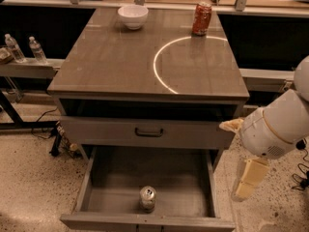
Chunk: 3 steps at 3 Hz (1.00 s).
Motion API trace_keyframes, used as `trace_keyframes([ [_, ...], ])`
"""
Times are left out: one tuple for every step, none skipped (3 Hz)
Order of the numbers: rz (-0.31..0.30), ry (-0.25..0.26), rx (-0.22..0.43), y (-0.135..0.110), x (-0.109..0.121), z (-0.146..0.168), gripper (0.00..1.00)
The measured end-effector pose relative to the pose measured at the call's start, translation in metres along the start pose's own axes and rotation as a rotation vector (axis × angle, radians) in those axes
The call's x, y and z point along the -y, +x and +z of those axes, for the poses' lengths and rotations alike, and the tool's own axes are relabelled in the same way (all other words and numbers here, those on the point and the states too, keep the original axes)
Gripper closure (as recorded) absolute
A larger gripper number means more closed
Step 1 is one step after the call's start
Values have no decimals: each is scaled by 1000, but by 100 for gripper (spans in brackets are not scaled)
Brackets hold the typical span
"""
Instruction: Pick 7up can from middle drawer and place on counter
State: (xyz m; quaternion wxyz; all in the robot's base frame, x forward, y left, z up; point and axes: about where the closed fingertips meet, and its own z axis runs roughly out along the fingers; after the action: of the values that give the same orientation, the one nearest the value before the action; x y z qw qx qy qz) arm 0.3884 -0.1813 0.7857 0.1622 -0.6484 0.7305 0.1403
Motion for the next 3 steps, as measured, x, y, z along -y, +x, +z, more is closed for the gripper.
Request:
trace_keyframes([
  [14,8,67,-5,0,32,0],
  [28,47,128,-12,7,71,0],
  [63,78,187,-17,16,111,0],
])
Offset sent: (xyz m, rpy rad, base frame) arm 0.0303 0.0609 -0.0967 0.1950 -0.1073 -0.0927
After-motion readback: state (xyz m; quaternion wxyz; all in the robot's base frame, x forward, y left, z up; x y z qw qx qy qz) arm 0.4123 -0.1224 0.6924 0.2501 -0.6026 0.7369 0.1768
